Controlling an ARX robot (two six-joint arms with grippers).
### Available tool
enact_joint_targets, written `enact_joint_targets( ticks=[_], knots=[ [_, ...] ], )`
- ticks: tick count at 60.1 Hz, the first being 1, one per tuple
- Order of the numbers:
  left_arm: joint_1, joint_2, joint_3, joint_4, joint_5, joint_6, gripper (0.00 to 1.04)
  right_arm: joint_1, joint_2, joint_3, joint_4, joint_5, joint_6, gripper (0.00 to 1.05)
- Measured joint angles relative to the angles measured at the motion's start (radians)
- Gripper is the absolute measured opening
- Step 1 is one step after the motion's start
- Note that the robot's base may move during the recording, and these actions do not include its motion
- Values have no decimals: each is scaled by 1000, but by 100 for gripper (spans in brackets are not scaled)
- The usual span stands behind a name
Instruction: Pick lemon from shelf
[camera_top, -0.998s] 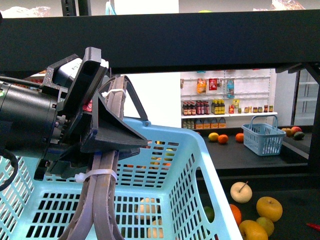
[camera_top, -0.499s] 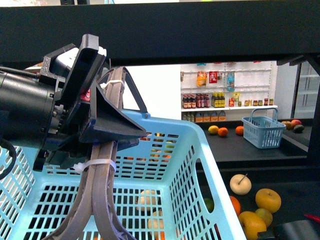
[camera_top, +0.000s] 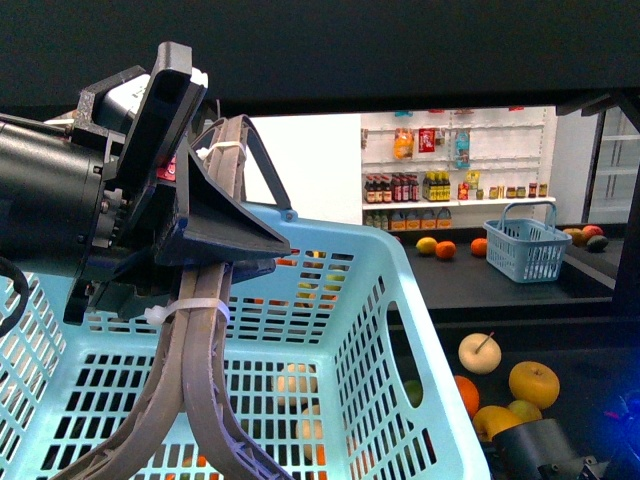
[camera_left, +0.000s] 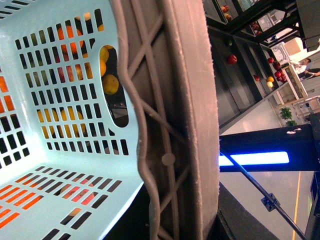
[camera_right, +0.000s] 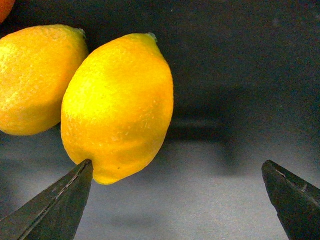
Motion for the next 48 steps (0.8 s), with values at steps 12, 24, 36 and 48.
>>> enact_joint_targets(
  ticks=[12, 24, 36, 48],
  knots=[
    [0, 0, 0, 0, 0, 0, 15, 10, 0, 10, -11, -35, 47, 102],
    [0, 0, 0, 0, -1, 0, 15, 23, 2, 46, -31, -27, 92, 102],
    [0, 0, 0, 0, 0, 0, 15, 30, 37, 95, -55, -2, 127, 102],
    [0, 0, 0, 0, -1, 0, 15, 30, 92, 150, -79, 5, 172, 102]
  ],
)
